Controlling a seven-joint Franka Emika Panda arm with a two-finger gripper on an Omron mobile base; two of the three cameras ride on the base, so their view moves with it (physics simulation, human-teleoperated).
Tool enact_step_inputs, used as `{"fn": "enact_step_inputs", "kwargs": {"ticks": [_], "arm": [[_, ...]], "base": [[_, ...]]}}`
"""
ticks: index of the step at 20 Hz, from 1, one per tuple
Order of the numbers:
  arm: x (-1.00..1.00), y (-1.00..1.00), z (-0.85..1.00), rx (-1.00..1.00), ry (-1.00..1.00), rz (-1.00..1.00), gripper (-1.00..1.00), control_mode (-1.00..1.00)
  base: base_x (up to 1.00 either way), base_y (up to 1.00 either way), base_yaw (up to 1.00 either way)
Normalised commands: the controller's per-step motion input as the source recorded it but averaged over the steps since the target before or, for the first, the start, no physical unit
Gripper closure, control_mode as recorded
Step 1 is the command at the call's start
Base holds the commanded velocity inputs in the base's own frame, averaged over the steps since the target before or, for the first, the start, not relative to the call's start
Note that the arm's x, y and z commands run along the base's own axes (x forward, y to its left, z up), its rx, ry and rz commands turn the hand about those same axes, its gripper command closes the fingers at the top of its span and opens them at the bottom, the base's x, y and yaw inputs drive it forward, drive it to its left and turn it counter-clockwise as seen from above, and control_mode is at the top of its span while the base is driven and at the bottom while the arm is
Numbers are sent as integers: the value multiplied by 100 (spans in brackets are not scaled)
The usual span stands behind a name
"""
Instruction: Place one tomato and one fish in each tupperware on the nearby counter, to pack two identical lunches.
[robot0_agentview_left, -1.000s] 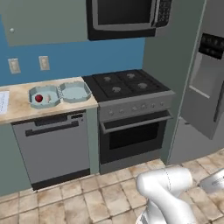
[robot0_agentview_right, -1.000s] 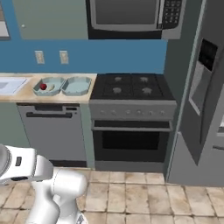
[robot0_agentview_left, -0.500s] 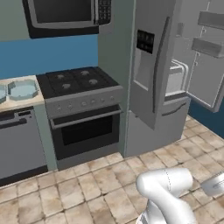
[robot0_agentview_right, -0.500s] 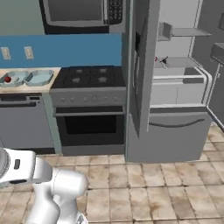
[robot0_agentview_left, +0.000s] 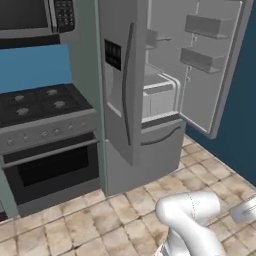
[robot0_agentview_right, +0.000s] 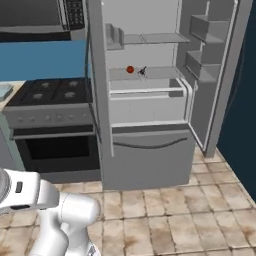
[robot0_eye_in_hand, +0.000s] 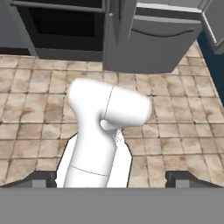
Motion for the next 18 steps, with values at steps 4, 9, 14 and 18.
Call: {"fn": "enact_step_inputs", "kwargs": {"ticks": [4, 9, 14, 18], "arm": [[0, 0, 0, 0, 0, 0, -100, 100], [0, 0, 0, 0, 0, 0, -100, 100], [0, 0, 0, 0, 0, 0, -100, 100], [0, 0, 0, 0, 0, 0, -100, 100]], "base": [[86, -73, -10], [68, -28, -5], [71, 0, 0], [61, 0, 0]]}}
